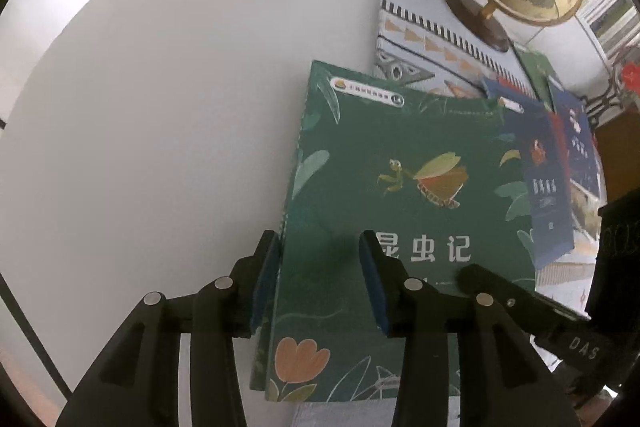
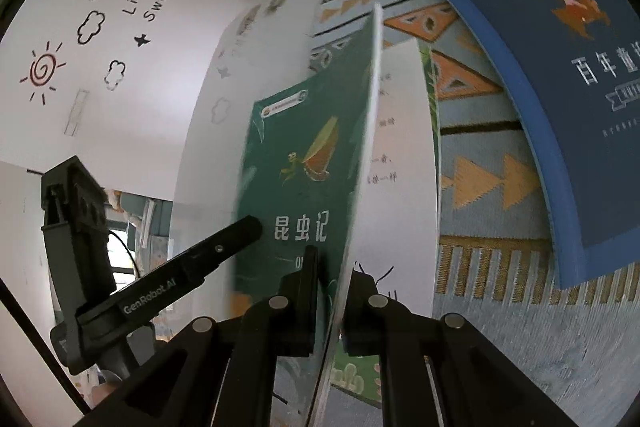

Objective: Organize books
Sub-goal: 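Carry the green mantis-cover book with the right tool and stand it on the stack, then open the right tool and grip the blue fairy-tale book's edge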

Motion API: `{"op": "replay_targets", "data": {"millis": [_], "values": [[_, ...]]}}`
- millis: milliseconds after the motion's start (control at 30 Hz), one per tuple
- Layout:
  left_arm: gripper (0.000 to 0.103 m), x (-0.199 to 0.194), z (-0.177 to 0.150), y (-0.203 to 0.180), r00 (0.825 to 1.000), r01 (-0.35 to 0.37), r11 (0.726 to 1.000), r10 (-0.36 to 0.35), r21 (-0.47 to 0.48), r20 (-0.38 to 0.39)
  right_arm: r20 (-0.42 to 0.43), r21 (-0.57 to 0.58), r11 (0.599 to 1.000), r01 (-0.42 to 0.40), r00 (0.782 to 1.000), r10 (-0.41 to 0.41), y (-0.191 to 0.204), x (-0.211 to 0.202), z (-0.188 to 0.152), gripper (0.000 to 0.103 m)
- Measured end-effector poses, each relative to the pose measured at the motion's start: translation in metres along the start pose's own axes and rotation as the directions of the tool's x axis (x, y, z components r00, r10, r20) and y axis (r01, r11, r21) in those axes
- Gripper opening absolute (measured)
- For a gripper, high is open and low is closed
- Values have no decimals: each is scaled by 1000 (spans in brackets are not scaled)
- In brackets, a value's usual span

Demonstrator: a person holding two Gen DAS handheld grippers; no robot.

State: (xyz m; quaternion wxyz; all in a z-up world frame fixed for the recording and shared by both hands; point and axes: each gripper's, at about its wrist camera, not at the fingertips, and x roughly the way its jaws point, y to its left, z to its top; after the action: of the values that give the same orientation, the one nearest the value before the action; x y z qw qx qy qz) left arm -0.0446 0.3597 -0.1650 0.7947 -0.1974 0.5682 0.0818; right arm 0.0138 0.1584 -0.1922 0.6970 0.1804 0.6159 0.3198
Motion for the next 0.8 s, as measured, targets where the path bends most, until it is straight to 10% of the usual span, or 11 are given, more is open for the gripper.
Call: {"op": "replay_targets", "data": {"millis": [467, 800], "values": [[41, 5, 6, 0, 999, -48, 999, 47, -16, -9, -20, 44, 999, 1, 1000, 0, 0, 5, -5, 16], [41, -13, 7, -4, 995, -96, 995, 97, -41, 15, 120, 60, 996, 67, 990, -74, -22, -45, 5, 16]]}}
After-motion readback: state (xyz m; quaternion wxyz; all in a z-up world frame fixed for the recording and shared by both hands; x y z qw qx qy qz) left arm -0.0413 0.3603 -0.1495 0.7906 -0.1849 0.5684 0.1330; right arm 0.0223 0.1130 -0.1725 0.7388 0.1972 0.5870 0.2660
